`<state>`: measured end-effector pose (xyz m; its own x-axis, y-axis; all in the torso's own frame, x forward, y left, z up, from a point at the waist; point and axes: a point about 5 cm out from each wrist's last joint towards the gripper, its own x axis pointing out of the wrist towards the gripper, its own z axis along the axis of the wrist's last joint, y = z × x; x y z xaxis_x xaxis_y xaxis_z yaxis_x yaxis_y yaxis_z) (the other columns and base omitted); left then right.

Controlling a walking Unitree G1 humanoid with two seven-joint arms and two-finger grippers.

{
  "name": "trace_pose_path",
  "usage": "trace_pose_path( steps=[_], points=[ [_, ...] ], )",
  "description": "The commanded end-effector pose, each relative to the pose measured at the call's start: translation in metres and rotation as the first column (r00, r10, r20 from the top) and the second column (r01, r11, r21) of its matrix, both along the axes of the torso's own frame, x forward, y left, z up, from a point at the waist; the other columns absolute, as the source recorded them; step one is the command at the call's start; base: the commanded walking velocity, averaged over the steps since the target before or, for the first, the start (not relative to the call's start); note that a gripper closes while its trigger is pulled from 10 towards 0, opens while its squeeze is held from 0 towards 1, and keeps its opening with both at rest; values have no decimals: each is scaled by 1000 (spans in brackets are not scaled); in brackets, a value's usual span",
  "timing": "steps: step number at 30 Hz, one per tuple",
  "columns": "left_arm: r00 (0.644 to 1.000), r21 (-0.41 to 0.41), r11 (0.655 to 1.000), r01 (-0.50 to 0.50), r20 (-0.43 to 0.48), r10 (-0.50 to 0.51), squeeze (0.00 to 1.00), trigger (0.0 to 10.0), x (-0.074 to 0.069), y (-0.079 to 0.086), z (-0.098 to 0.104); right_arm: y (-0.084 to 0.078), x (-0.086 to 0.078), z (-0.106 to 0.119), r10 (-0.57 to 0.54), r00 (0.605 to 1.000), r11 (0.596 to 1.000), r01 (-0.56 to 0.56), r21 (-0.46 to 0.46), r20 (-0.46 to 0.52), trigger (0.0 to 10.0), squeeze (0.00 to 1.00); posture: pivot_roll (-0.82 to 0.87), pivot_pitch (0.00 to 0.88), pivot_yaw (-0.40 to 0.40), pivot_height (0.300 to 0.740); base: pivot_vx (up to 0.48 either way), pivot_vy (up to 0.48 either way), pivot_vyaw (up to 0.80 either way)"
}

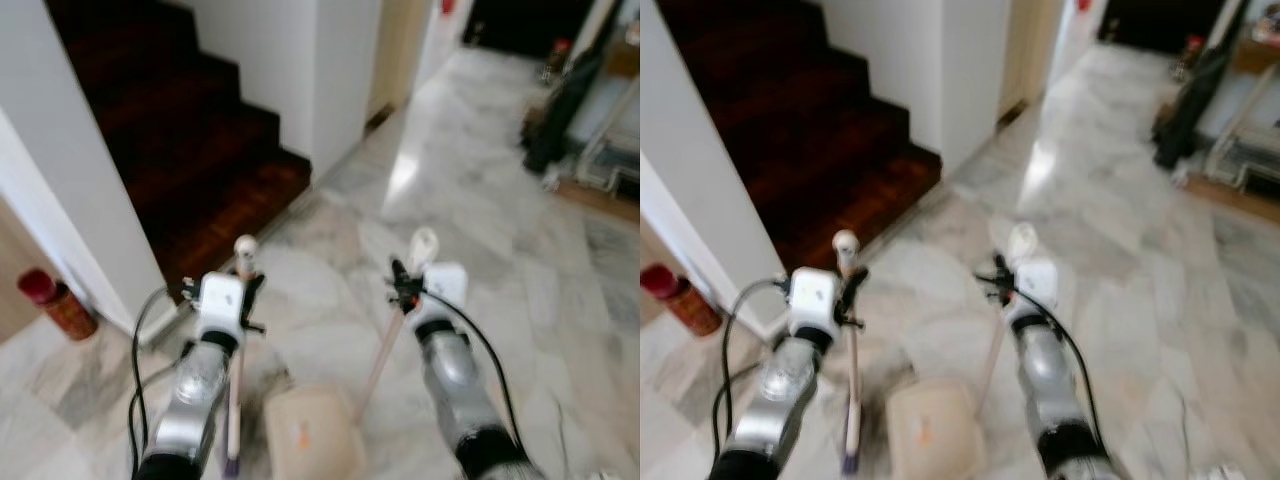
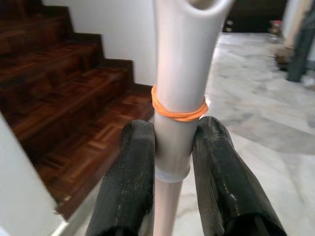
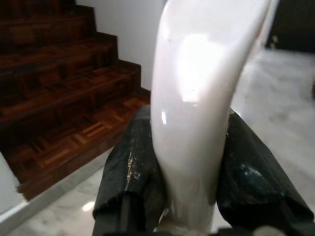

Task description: Sweep floor

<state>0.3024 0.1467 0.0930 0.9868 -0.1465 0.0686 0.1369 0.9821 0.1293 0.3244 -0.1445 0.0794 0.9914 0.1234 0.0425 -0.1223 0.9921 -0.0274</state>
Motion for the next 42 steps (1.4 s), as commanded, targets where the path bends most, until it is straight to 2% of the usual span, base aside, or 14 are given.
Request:
trace_pose_path(
  steps=[1, 8, 42],
  points=[
    [999, 3, 1000, -9, 44, 9, 0, 10000, 2, 4, 9, 15, 5, 14, 53, 997, 999, -53, -5, 63, 10000, 0, 124, 0, -47, 740, 330, 0, 0],
    [999, 3, 1000, -8, 45, 8, 0, 10000, 2, 4, 9, 21, 3, 14, 92, 993, 996, -91, -21, 70, 10000, 0, 125, 0, -48, 740, 332, 0, 600],
    [999, 5, 1000, 18, 44, -18, 0, 10000, 2, 0, 9, 23, 4, 16, 103, 992, 995, -103, 3, 77, 10000, 0, 123, 0, -48, 740, 332, 0, 0]
  ],
)
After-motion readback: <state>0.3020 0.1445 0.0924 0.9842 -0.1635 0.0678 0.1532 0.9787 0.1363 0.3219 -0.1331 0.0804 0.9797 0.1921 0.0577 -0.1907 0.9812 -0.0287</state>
